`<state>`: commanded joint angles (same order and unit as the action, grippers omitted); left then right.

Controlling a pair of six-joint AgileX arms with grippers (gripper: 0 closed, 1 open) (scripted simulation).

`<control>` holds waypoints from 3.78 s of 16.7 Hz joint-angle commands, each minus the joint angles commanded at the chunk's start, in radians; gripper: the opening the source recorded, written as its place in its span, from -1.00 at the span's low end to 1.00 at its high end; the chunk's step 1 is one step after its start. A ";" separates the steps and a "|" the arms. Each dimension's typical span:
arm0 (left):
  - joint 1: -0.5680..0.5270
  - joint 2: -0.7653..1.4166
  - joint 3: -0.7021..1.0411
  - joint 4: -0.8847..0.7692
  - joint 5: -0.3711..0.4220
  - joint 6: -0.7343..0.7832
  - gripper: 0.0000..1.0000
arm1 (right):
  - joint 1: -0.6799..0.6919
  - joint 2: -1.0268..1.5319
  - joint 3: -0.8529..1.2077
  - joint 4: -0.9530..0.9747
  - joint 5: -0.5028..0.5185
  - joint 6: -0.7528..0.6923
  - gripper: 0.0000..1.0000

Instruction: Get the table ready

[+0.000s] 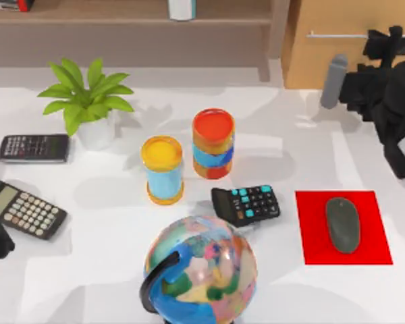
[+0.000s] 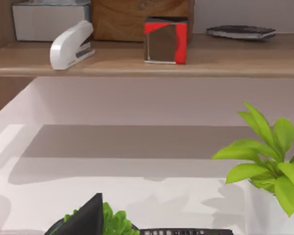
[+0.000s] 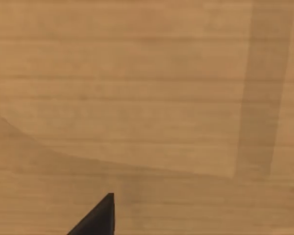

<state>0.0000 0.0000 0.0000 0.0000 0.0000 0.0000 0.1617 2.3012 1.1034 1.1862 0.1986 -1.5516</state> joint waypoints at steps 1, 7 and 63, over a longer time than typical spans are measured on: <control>0.000 0.000 0.000 0.000 0.000 0.000 1.00 | 0.000 0.000 0.000 0.000 0.000 0.000 1.00; 0.000 0.000 0.000 0.000 0.000 0.000 1.00 | -0.005 -0.041 -0.070 0.014 0.001 0.018 1.00; 0.000 0.000 0.000 0.000 0.000 0.000 1.00 | 0.584 0.104 0.770 -0.649 0.582 1.543 1.00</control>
<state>0.0000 0.0000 0.0000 0.0000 0.0000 0.0000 0.7459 2.4056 1.8736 0.5371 0.7809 -0.0087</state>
